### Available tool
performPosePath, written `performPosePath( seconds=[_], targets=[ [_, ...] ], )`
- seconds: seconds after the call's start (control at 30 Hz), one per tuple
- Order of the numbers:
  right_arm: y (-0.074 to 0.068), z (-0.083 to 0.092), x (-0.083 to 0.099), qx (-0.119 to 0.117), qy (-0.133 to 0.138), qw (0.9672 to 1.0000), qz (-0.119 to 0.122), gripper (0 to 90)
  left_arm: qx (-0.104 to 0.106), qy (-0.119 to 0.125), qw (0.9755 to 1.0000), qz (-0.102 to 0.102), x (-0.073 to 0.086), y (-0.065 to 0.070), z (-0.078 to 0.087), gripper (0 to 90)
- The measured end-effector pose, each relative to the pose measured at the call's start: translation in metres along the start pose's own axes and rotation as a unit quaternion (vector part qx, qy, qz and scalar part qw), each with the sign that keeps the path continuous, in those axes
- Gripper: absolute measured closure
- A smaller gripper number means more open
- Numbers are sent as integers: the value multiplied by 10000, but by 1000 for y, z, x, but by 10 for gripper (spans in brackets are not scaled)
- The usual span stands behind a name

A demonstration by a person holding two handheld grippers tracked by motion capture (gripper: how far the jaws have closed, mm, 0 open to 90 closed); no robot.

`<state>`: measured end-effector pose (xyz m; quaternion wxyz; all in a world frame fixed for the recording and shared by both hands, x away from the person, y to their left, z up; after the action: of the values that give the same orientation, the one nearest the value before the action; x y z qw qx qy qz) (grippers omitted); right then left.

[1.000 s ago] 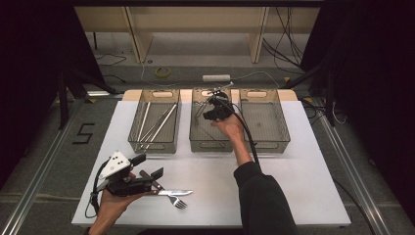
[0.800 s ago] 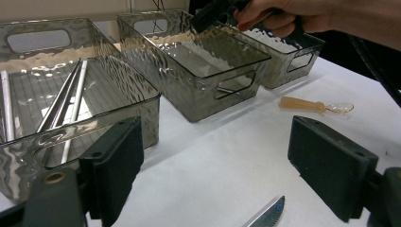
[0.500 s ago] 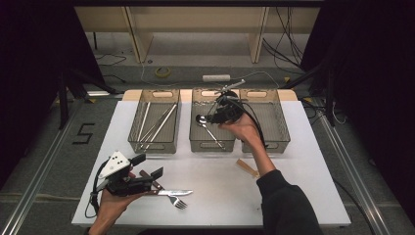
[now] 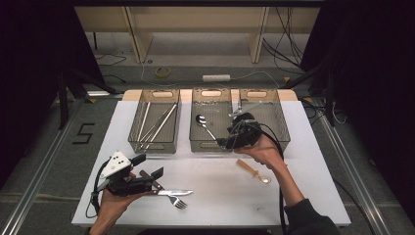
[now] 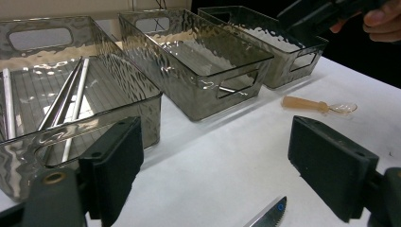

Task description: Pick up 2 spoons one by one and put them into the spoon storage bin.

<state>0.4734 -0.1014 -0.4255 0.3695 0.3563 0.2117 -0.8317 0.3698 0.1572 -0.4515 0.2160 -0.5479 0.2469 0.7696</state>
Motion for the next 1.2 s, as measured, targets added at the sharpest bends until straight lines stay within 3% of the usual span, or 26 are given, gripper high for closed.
performPosePath(
  seconds=[0.43, 0.73, 1.2],
  targets=[
    [7, 15, 39, 135, 11, 9999, -49, 299, -2, 4, 10000, 40, 0, -1, 0, 183],
    [11, 15, 62, 190, -229, 9996, -23, 295, 15, 6, 10000, 49, 0, -1, 0, 179],
    [20, 7, 81, 248, -537, 9981, -140, 300, 21, 19, 10000, 55, -1, -1, 1, 172]
  ],
)
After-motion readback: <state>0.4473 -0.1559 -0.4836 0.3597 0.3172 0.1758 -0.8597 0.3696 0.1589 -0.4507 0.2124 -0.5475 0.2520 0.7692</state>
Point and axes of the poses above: each handheld gripper's, and its own axes: z roughly backward along the jaws, x roughly out of its underside, y roughly to its right, the point moved 8 cm from there along -z, roughly forward along the jaws, and after that the axes turned 5 degrees about y, right-handed, at the moved point
